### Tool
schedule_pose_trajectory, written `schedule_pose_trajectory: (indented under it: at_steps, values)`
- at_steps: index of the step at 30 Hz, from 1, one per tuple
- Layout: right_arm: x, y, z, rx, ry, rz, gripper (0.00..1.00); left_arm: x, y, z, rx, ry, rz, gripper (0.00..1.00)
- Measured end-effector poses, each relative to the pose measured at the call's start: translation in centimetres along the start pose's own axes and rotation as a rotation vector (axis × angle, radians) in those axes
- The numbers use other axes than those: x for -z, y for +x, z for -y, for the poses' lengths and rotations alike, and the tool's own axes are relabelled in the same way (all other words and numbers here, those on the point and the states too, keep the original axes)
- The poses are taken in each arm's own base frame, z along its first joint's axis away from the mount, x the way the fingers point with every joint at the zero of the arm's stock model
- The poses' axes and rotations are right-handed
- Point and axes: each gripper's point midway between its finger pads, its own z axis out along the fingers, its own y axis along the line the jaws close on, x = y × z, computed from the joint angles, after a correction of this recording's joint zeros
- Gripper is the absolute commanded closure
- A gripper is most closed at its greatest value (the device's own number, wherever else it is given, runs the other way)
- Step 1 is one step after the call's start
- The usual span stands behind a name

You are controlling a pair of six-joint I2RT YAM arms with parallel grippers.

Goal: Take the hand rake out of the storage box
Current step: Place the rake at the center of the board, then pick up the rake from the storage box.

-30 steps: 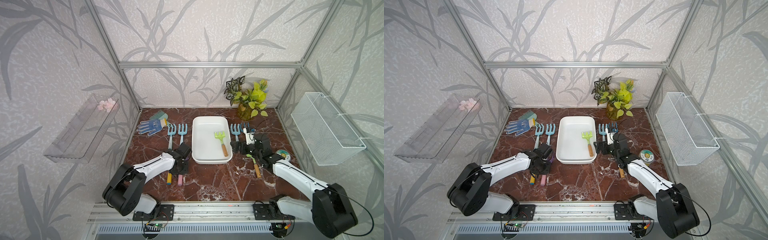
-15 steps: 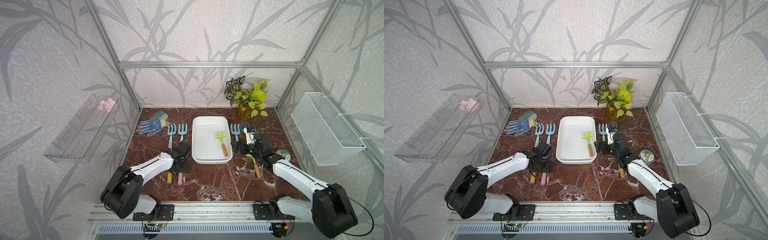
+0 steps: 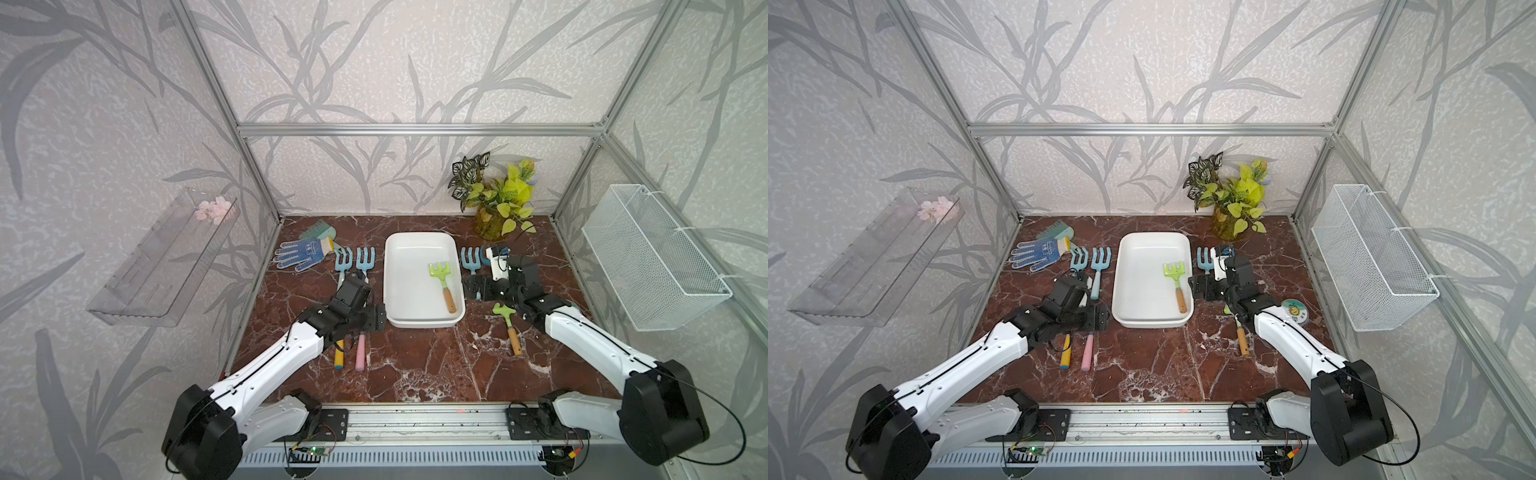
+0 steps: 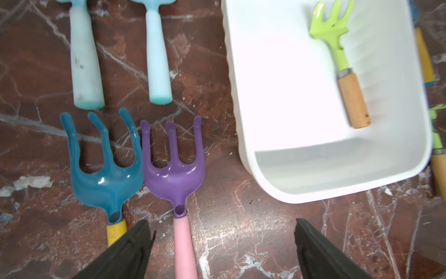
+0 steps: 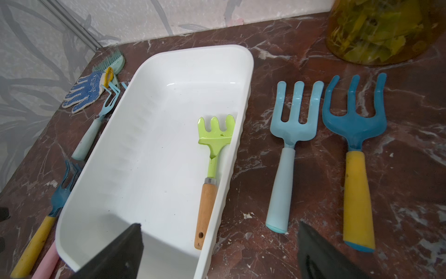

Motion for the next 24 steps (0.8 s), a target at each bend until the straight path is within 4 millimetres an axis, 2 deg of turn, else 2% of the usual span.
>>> schedule_pose_trajectory:
  at_steps: [3,10,18,20,24]
  values:
    - [0.5,-0.6,-1.2,0.023,-0.030,-0.036,0.01,0.1,-0.4,0.2,0.001,0.022,0.046,0.04]
    - [1.5,-2.3,-4.2,0.074,-0.063,-0.135,0.00,-1.2,-0.3,0.5,-0.015,0.045,0.060,0.00]
    - [2.1,-2.0,-8.2,0.170,-0.045,-0.292,0.02,-1.6,-0.4,0.4,-0.057,0.051,0.110,0.00]
    - [2.0,-1.8,-8.7,0.189,-0.027,-0.324,0.02,-1.4,-0.7,0.5,-0.066,0.057,0.132,0.00]
    - [1.3,-1.3,-8.5,0.214,0.040,-0.398,0.02,-1.2,-0.8,0.7,-0.078,0.075,0.169,0.00]
